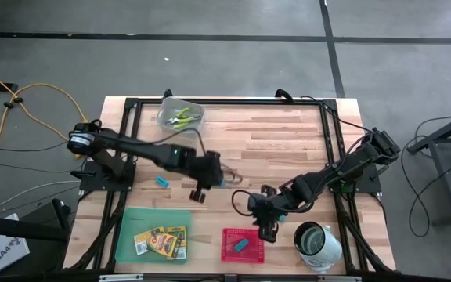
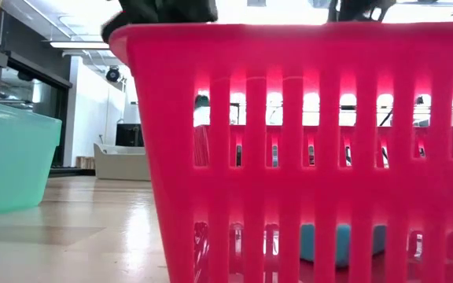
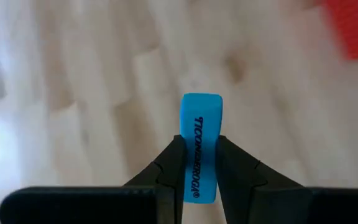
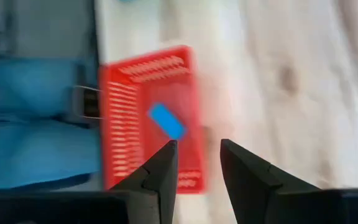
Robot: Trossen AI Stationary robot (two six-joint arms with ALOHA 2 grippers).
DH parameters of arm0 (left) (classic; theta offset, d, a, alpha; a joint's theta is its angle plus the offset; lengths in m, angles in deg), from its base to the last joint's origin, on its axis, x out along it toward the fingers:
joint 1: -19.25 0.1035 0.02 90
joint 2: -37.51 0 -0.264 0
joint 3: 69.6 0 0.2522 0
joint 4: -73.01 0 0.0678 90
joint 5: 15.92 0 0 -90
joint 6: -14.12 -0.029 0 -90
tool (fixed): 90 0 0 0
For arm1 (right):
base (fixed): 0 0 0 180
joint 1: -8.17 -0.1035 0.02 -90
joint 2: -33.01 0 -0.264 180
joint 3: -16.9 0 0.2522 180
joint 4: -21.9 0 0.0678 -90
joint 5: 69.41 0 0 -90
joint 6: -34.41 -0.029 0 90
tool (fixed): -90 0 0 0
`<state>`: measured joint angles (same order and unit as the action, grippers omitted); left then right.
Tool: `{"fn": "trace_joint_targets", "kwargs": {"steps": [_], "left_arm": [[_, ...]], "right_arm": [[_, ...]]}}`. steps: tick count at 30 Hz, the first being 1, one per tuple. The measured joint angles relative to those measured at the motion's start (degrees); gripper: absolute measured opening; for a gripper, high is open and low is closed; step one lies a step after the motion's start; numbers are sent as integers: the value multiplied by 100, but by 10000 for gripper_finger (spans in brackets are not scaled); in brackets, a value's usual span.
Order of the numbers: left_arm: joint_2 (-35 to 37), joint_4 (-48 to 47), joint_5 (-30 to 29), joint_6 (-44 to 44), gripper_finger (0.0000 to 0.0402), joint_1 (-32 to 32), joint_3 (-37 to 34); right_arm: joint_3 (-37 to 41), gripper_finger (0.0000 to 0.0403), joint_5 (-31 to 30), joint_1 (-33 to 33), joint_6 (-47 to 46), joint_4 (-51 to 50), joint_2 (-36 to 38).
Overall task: Pick & Place School Supplies
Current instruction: Put the blue eraser into the red bin
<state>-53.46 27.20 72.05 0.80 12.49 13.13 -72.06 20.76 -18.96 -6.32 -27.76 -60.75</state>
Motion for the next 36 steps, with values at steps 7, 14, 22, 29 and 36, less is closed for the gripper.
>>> {"fn": "trace_joint_targets", "kwargs": {"steps": [7,14,22,29,36], "left_arm": [[22,726,-2,316,61,-1020,0],[9,1724,0,626,61,-1673,0],[-473,2887,383,840,61,-1909,-2],[-1063,3637,761,1062,61,-1902,-6],[-1529,4131,1135,1324,61,-1906,-7]], "right_arm": [[0,112,-672,2,-172,-606,0],[0,112,-1095,2,-170,-701,0],[0,112,-1227,2,-172,-659,0],[0,112,-1221,2,-170,-587,0],[0,112,-1205,2,-168,-584,0]]}}
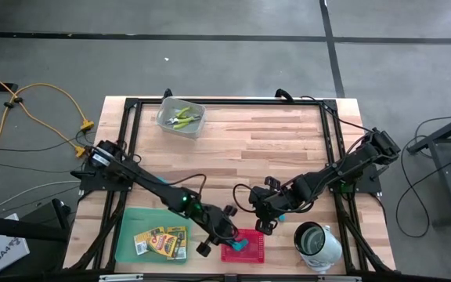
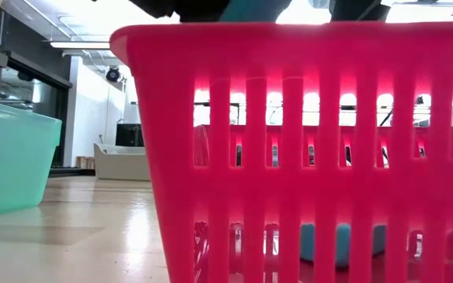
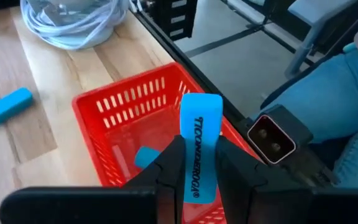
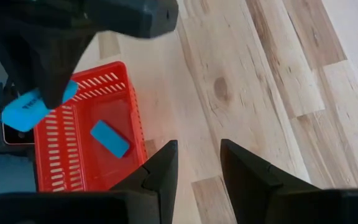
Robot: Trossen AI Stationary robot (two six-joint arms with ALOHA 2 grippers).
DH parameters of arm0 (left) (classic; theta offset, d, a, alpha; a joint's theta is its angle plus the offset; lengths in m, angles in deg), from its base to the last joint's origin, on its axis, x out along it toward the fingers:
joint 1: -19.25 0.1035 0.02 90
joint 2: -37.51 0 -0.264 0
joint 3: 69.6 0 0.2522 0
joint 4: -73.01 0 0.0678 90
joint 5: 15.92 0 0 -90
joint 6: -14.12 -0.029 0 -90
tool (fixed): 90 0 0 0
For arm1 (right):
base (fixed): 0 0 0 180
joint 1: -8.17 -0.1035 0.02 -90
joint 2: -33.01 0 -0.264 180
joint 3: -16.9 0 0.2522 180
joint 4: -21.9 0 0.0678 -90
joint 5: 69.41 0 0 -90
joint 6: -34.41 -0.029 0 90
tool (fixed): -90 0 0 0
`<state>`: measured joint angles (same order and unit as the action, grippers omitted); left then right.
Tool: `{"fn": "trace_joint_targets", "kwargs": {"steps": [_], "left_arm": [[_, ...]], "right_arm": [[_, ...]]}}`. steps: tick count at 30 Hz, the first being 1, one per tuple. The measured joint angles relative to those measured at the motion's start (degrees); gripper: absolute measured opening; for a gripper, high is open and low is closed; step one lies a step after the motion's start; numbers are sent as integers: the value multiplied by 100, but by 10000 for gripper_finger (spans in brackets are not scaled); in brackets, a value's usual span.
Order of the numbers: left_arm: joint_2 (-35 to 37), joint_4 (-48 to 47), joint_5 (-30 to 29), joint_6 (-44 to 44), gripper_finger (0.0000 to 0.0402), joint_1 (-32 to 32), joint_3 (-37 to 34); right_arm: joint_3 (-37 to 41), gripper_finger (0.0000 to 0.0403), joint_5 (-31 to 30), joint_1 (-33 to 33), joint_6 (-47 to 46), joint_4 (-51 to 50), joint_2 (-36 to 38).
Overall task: Pick & Place School Supplies
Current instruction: Put the blue eraser into the red bin
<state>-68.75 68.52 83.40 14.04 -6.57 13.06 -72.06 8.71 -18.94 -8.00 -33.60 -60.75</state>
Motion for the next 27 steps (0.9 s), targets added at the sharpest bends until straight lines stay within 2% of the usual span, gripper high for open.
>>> {"fn": "trace_joint_targets", "kwargs": {"steps": [13,27], "left_arm": [[-428,210,136,13,63,19,-2],[-426,213,137,444,114,103,2]], "right_arm": [[0,112,40,-28,-111,42,0],[0,112,47,-33,-153,39,0]]}}
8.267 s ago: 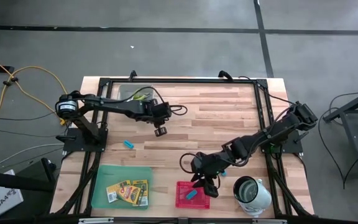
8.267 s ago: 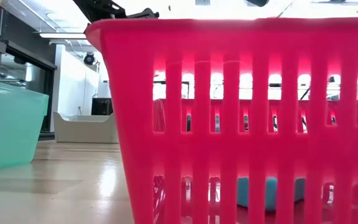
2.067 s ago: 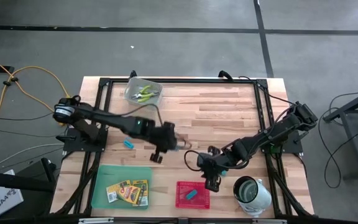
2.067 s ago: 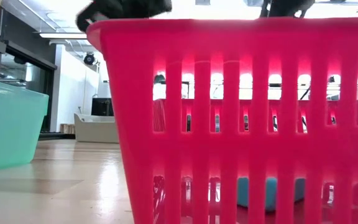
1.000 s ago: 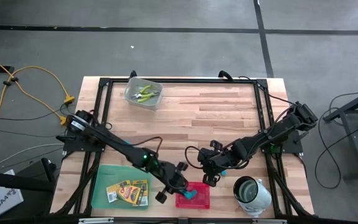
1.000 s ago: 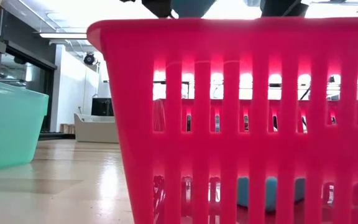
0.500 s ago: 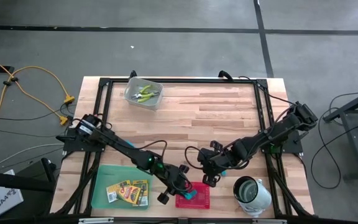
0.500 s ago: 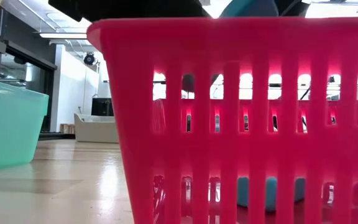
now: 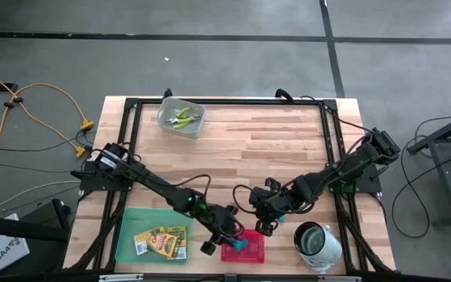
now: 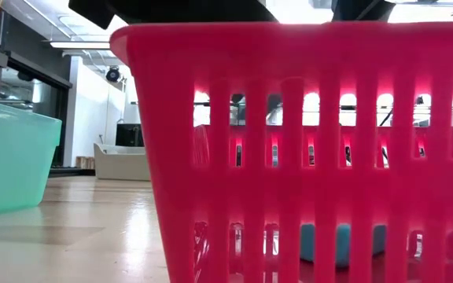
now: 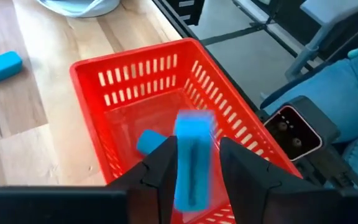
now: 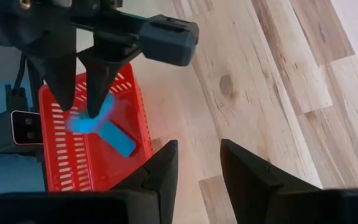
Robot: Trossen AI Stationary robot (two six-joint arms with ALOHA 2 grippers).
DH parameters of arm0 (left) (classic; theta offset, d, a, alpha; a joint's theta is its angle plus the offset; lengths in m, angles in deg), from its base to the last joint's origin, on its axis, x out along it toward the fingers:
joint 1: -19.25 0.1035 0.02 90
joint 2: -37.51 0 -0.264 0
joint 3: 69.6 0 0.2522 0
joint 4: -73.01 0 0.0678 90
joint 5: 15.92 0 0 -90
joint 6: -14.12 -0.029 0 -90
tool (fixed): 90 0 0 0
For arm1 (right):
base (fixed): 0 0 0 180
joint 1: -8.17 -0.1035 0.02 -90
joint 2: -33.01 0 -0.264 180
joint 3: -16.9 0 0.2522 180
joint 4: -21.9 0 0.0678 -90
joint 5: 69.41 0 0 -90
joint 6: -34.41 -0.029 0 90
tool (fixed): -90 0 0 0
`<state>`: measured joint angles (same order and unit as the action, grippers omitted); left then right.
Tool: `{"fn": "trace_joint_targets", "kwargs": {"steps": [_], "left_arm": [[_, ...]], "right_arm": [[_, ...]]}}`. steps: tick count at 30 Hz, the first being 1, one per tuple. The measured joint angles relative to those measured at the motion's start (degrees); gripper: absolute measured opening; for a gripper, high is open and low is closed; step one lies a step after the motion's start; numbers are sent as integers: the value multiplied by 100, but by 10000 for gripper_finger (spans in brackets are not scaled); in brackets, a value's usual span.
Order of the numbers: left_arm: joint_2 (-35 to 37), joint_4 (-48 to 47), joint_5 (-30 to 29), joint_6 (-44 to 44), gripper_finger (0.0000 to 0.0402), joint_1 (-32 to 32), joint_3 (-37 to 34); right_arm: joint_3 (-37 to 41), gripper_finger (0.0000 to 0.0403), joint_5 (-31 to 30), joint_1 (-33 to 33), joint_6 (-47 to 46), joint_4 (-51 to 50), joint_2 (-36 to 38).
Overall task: Pick & Place School Supplies
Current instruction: Put the blue eraser into the red bin
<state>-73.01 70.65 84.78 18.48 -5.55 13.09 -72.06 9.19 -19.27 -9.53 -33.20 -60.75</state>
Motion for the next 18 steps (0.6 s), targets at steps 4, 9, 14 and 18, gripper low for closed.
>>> {"fn": "trace_joint_targets", "kwargs": {"steps": [4,9,14,18], "left_arm": [[0,8,0,-10,121,-2,0],[0,37,0,1,122,-3,0],[45,62,-3,-216,123,-17,0],[209,23,-1,-348,123,-22,0]], "right_arm": [[0,112,70,1,0,0,0],[0,112,108,4,0,0,0],[0,112,108,4,-15,-21,0],[0,112,106,4,-409,-258,0]]}}
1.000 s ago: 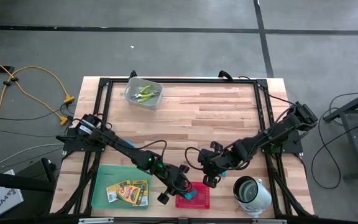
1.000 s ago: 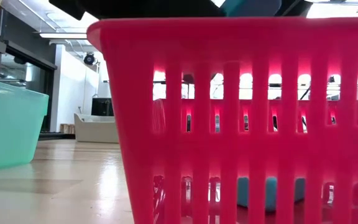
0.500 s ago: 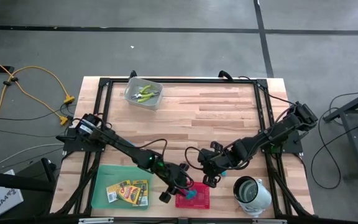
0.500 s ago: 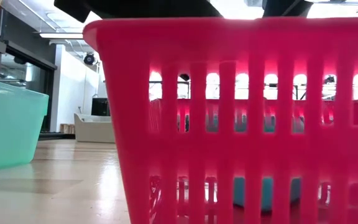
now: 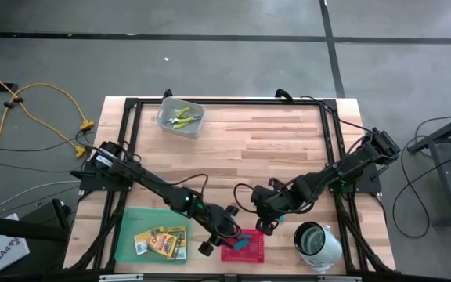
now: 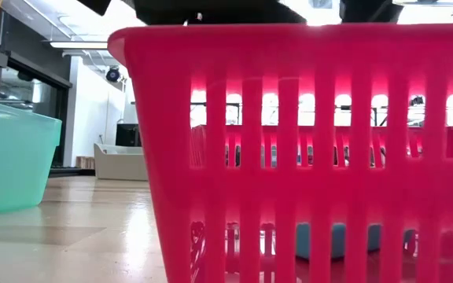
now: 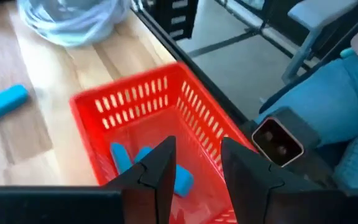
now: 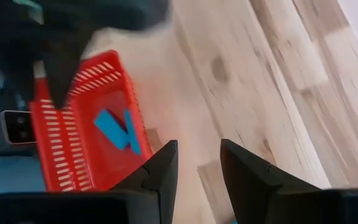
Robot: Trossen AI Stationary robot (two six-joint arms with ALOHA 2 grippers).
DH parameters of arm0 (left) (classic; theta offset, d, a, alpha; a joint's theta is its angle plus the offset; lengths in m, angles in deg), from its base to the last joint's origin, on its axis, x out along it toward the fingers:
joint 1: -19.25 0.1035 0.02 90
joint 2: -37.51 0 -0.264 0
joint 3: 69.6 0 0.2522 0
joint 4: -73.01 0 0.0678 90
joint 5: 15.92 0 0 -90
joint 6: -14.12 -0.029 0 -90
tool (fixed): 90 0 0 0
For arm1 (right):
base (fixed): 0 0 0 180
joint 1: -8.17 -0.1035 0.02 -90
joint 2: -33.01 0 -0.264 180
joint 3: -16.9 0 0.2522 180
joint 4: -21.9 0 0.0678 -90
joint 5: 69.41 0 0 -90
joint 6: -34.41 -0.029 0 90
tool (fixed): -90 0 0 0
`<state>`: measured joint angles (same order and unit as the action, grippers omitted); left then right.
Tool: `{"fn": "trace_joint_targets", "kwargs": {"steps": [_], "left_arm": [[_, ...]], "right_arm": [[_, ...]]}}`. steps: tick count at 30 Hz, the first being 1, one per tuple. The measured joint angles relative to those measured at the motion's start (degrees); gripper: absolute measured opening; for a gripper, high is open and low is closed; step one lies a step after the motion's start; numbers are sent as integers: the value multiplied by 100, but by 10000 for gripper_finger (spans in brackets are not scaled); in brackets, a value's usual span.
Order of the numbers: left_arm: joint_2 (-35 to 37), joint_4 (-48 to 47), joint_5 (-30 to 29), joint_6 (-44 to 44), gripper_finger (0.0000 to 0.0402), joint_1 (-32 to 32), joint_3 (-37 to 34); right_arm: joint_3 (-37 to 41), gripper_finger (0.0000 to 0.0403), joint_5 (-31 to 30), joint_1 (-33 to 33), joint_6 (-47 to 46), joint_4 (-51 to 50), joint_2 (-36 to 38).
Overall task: Pick & Place School Supplies
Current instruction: Put the blue eraser into the red bin
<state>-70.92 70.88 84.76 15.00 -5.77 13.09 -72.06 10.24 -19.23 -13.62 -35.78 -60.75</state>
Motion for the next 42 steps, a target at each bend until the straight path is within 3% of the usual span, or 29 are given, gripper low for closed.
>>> {"fn": "trace_joint_targets", "kwargs": {"steps": [6,13,20,31,42], "left_arm": [[390,-445,-140,-244,123,56,2],[755,-1351,-1236,-432,123,92,4],[902,-2057,-1697,-411,123,90,2],[917,-2387,-1854,-520,123,90,-2],[917,-2477,-1852,-690,123,90,-2]], "right_arm": [[0,112,-1,-71,-1049,-644,0],[211,112,1,-210,-2484,-944,0],[731,112,280,-339,-3431,-946,-48],[1410,112,315,-282,-3755,-377,-48],[1448,112,296,-269,-3790,-251,-76]]}}
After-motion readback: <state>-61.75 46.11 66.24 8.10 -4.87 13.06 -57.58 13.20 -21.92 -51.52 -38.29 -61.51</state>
